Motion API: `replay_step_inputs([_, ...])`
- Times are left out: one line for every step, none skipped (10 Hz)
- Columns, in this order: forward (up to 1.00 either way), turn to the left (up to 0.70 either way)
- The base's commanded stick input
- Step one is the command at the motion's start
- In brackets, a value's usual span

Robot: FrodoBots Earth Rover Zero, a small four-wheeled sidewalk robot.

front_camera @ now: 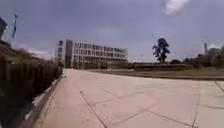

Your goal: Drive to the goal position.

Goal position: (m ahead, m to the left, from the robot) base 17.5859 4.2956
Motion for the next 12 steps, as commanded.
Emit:
replay_step_inputs([0.00, 0.00])
replay_step_inputs([0.00, 0.00])
replay_step_inputs([0.44, 0.00])
replay_step_inputs([0.70, 0.00])
replay_step_inputs([0.70, 0.00])
replay_step_inputs([0.51, 0.00])
replay_step_inputs([0.25, 0.00])
replay_step_inputs([0.00, 0.00])
replay_step_inputs([0.06, 0.00])
replay_step_inputs([0.38, 0.16])
replay_step_inputs([0.70, 0.35])
replay_step_inputs([0.70, 0.35])
